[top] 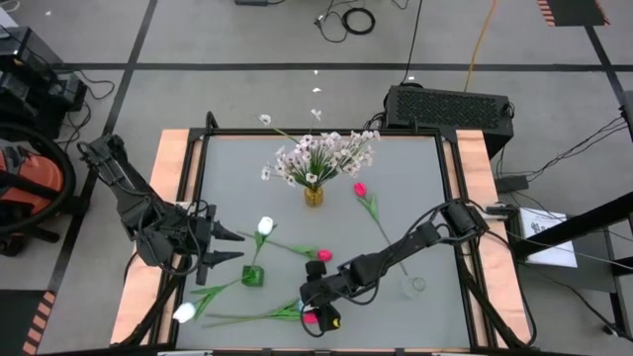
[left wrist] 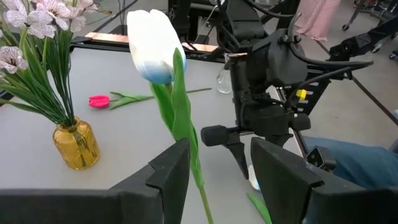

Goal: Sort flowers into vase by color
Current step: Put the white flower into the green vase

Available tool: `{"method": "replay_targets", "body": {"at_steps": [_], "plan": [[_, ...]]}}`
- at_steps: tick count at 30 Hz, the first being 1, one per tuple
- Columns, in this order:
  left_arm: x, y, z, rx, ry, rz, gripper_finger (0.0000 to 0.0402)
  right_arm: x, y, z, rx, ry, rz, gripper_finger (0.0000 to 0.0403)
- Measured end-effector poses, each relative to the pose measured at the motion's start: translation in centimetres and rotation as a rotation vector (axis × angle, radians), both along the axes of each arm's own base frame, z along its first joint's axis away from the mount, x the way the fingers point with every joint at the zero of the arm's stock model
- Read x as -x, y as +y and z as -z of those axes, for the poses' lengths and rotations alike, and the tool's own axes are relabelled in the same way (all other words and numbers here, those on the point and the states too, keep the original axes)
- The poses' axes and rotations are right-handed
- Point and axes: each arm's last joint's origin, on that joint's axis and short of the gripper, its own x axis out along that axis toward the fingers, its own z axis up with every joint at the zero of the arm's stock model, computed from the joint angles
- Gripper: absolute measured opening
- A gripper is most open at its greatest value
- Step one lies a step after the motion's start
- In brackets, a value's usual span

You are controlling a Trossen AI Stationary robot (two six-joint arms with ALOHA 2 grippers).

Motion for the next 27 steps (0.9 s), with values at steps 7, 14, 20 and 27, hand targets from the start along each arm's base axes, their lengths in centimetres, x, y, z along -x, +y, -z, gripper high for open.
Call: {"method": "replay_targets", "body": {"at_steps": [7,14,20,27], "plan": [[0.00,0.00,0.01,-0.002,0.001,0.000,0.0178,-0.06,-0.08,1.01,0.016,0.022,-0.006,0.0216],[0.00,0.01,0.03,-0.010,0.001,0.000,0.0178,-0.13,-0.28,1.03,0.026,0.020,-0.006,0.0197],[-0.01,0.01,-0.01,-0.004,-0.003,-0.007,0.0178,-0.16,-0.36,1.03,0.028,0.020,-0.002,0.0164],[-0.01,0.02,-0.01,-0.006,-0.003,-0.007,0.0178,-0.14,-0.39,1.06,0.037,0.020,-0.014,0.0138]]}}
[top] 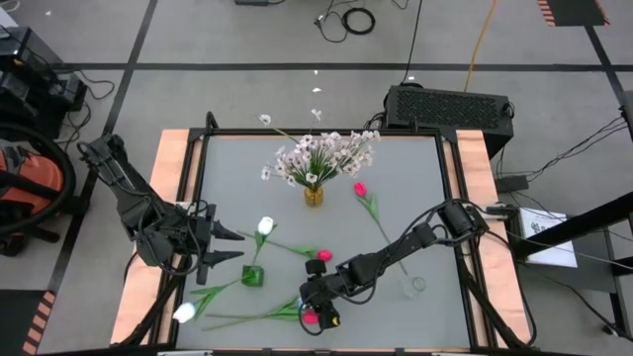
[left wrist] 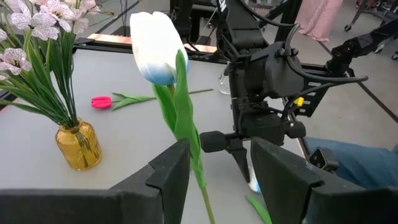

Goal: Sort flowers into vase by color
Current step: Put the white flower into the green vase

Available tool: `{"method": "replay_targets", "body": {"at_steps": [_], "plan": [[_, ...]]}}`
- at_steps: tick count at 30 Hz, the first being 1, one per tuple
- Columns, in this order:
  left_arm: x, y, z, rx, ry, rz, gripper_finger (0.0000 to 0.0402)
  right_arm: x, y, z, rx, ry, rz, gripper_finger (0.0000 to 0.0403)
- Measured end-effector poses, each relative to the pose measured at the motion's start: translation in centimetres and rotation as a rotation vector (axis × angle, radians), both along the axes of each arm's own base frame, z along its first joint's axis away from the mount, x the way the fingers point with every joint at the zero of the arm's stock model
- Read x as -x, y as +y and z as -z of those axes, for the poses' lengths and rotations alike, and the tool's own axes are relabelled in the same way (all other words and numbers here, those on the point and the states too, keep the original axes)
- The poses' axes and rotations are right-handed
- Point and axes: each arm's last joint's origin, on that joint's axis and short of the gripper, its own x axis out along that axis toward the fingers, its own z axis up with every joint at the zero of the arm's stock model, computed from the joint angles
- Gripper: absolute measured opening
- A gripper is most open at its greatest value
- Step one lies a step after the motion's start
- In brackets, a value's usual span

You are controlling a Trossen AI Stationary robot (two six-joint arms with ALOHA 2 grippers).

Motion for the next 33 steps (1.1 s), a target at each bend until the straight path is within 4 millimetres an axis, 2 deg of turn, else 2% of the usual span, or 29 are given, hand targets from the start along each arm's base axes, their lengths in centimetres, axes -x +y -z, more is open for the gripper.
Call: {"method": "replay_targets", "body": {"at_steps": [7,10,14,20,27,33], "plan": [[0.0,0.0,-0.1,-0.001,-0.013,-0.010,0.0178,0.1,-0.4,-0.1,0.010,0.023,0.006,0.0127],[-0.2,-0.2,-0.6,0.000,-0.057,0.001,0.0178,0.4,-0.6,-0.9,0.022,0.037,0.002,0.0127],[-0.4,-0.4,-2.0,-0.025,-0.157,0.032,0.0178,1.1,-1.2,-3.4,0.033,0.035,-0.005,0.0127],[-0.8,-0.8,-4.9,-0.075,-0.245,0.048,0.0178,2.9,-2.6,-8.3,0.041,0.027,0.005,0.0127],[-4.0,-3.8,-6.1,-0.211,-0.213,0.062,0.0178,5.5,-3.8,-12.8,0.038,0.027,0.009,0.0127],[-8.5,-8.2,-4.5,-0.292,-0.125,0.079,0.0178,6.1,-3.8,-13.5,0.037,0.032,0.006,0.0127]]}}
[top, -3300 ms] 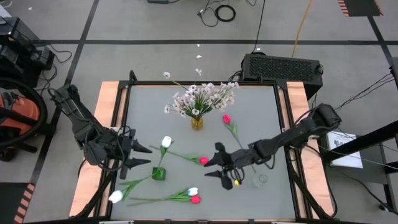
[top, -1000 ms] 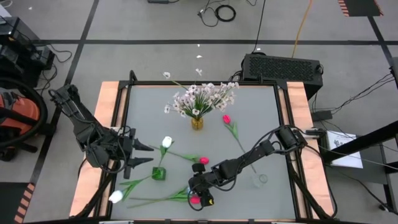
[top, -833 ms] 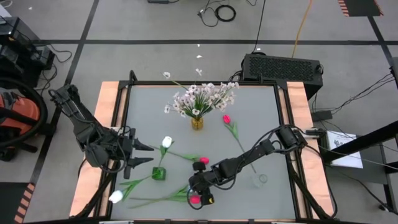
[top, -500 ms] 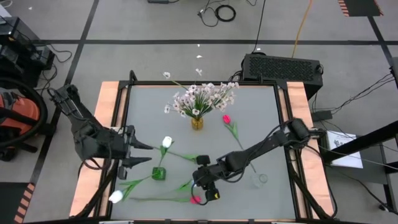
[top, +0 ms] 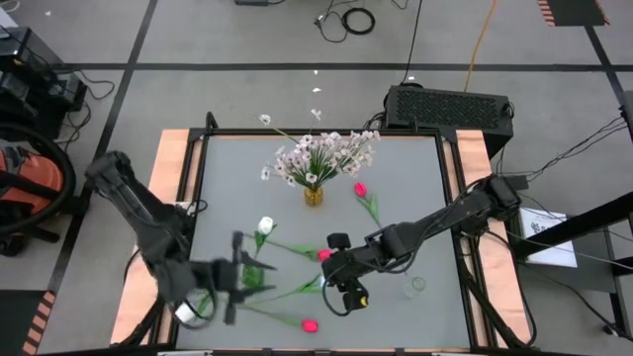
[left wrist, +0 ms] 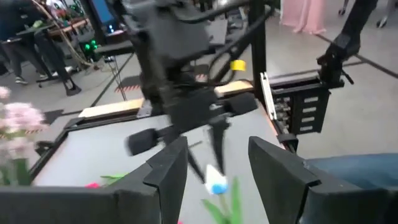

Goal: Sort flowers into vase by color
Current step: Put the white flower into the green vase

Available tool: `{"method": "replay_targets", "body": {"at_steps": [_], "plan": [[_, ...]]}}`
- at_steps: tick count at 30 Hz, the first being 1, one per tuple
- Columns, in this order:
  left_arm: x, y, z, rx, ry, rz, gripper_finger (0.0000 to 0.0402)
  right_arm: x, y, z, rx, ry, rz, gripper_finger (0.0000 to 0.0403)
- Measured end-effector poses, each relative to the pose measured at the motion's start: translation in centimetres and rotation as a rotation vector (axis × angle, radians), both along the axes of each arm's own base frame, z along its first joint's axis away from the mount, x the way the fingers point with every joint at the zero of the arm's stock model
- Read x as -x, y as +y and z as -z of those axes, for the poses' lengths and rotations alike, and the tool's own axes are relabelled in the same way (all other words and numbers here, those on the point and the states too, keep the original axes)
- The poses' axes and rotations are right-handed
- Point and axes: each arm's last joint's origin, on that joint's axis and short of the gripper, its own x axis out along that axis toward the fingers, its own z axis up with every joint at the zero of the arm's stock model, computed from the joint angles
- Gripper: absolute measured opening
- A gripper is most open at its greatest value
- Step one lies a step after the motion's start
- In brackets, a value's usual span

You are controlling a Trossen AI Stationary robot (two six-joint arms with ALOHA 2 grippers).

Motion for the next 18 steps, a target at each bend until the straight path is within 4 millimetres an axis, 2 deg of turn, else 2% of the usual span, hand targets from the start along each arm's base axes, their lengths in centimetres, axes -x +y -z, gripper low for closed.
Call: {"method": "replay_targets", "body": {"at_steps": [4,8,13,18], "plan": [[-2.3,-2.6,0.8,0.018,0.039,0.012,0.0178,0.1,0.0,0.3,0.006,0.027,0.005,0.0127],[-3.6,-4.1,1.6,0.060,0.155,0.015,0.0178,0.2,-0.1,0.7,0.016,0.057,0.008,0.0128],[-4.5,-3.9,3.4,0.115,0.348,-0.083,0.0178,0.2,-0.1,0.6,0.012,0.058,0.013,0.0128],[-5.6,-3.6,5.1,0.165,0.449,-0.099,0.0178,0.1,0.0,0.5,0.006,0.044,0.014,0.0128]]}}
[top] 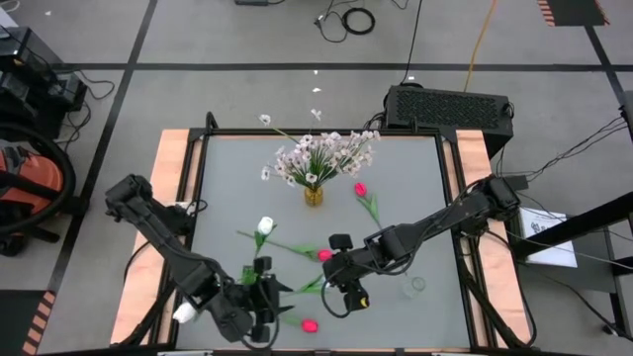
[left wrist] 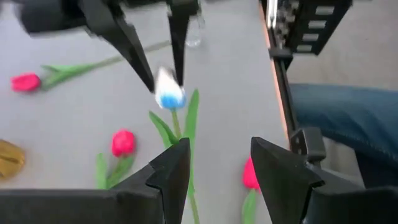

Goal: Sort flowers into vase by color
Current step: Put the white flower into the green vase

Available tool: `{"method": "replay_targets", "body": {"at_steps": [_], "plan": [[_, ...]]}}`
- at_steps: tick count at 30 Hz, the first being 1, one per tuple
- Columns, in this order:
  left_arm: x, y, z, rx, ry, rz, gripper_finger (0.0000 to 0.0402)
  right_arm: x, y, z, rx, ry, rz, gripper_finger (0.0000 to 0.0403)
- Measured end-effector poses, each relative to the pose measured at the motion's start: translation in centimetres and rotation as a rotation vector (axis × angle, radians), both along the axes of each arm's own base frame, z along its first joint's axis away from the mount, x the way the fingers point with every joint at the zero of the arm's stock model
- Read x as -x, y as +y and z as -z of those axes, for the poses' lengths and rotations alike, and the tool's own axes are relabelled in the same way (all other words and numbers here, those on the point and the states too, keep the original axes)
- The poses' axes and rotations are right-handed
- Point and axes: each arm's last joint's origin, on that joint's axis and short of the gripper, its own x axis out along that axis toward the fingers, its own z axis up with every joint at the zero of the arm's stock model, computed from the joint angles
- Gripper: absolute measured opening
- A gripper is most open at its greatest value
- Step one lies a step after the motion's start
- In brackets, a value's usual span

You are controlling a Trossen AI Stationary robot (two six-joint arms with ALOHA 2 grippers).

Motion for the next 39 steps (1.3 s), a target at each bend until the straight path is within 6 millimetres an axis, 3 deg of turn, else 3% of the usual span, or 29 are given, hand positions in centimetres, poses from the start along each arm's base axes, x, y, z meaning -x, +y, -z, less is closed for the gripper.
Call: {"method": "replay_targets", "body": {"at_steps": [11,25,35,39], "plan": [[-0.4,0.3,1.4,0.095,0.103,-0.071,0.0178,-0.3,0.1,-2.3,-0.026,-0.060,0.002,0.0128],[-1.7,0.2,4.7,0.105,0.211,-0.174,0.0178,-0.4,0.1,-4.1,-0.029,-0.080,-0.005,0.0128],[-2.4,0.6,5.7,0.124,0.260,-0.207,0.0178,-0.4,0.2,-4.2,-0.022,-0.083,-0.014,0.0128],[-2.8,0.4,7.0,0.101,0.297,-0.206,0.0178,-0.4,0.1,-4.3,-0.022,-0.084,-0.013,0.0128]]}}
